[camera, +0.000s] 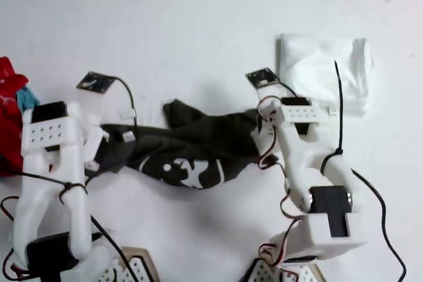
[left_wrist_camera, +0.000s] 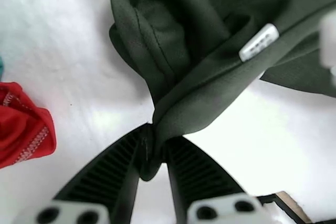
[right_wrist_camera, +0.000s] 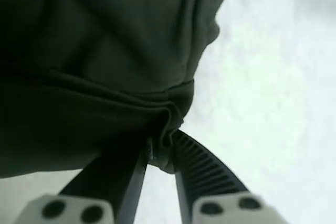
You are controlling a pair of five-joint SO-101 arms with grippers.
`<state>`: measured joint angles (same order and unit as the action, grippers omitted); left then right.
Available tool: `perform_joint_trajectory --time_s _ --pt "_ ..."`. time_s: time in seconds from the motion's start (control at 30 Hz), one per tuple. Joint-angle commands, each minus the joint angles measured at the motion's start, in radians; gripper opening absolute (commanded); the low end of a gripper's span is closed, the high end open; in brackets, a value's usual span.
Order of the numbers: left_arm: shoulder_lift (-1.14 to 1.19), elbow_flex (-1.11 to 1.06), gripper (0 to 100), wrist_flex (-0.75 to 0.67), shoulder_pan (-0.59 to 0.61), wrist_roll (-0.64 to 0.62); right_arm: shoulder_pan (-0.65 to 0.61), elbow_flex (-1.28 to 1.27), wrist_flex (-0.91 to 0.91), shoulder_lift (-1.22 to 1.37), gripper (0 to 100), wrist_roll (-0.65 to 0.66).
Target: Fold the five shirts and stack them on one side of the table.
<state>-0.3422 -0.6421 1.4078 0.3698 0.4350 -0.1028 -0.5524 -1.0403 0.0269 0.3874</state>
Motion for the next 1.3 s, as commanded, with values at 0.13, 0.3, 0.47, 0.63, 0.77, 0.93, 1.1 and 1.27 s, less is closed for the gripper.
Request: perform_joint_trajectory --time_s 0.13,0.3,0.47,0.63,0.77,0.93,1.1,1.27 --pt "-0.040 0.150 3 0.078 -0.028 -0.002 0.010 0.028 -0.061 -0.470 1.9 0.000" --pt "-0.040 0.374 3 0.235 -0.130 -0.003 0.010 0.028 0.002 -0.676 1.8 -0.006" --pt "-0.040 0.590 3 0.316 -0.173 -0.018 0.012 0.044 0.048 -0.760 1.8 -0.006" --pt "-0.040 0.780 3 0.351 -0.173 -0.031 0.062 0.173 0.047 -0.791 1.8 -0.006" --pt "-0.040 0.889 3 0.368 -0.175 -0.031 0.119 0.310 0.012 -0.791 1.8 -0.002" --pt "-0.041 0.990 3 0.373 -0.175 -0.031 0.119 0.465 -0.077 -0.791 1.8 0.002" --pt "-0.052 1.090 3 0.377 -0.173 -0.031 0.122 0.614 -0.119 -0.791 1.8 0.002" --pt "-0.196 1.133 3 0.374 -0.175 -0.026 0.124 0.766 -0.179 -0.799 1.8 0.002"
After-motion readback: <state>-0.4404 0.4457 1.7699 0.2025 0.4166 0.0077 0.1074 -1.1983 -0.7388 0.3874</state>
